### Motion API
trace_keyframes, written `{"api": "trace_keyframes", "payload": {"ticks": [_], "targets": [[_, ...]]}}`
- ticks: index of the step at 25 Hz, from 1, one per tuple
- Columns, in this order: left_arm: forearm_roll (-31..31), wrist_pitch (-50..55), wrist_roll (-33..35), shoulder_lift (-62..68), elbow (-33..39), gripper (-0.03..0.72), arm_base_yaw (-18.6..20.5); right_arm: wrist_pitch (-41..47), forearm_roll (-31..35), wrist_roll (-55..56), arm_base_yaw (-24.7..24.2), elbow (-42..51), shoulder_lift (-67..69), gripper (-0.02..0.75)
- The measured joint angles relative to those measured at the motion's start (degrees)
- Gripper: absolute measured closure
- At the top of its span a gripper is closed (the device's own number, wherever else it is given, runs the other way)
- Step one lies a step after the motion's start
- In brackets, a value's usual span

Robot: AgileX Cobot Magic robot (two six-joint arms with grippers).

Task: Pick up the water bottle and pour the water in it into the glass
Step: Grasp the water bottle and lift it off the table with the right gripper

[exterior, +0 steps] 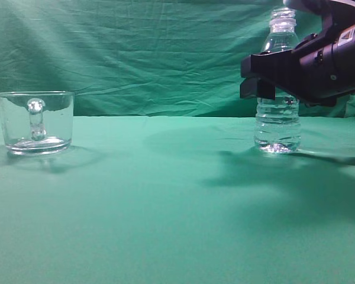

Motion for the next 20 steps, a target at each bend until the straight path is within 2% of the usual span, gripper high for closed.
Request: {"api": "trace_keyframes", "payload": {"ticks": [12, 13, 14, 15, 16, 17, 20], "targets": [[0.00, 0.00, 0.00, 0.00, 0.00, 0.688, 0.00, 0.00, -1.89, 0.00, 0.00, 0.00, 0.00, 0.251], [0.00, 0.00, 0.00, 0.00, 0.00, 0.688, 0.00, 0.11, -1.98, 0.00, 0.00, 0.00, 0.00, 0.300], [0.00, 0.00, 0.00, 0.00, 0.00, 0.688, 0.00, 0.10, -1.98, 0.00, 0.00, 0.00, 0.00, 0.282], [0.00, 0.00, 0.00, 0.00, 0.00, 0.688, 0.00, 0.10, -2.11, 0.00, 0.00, 0.00, 0.00, 0.338], [0.00, 0.00, 0.00, 0.00, 0.00, 0.688, 0.00, 0.17, -2.11, 0.00, 0.00, 0.00, 0.00, 0.340], [0.00, 0.00, 0.00, 0.00, 0.00, 0.688, 0.00, 0.17, -2.11, 0.00, 0.00, 0.00, 0.00, 0.383], [0.00, 0.00, 0.00, 0.00, 0.00, 0.688, 0.03, 0.44, -2.16, 0.00, 0.00, 0.00, 0.00, 0.399]]}}
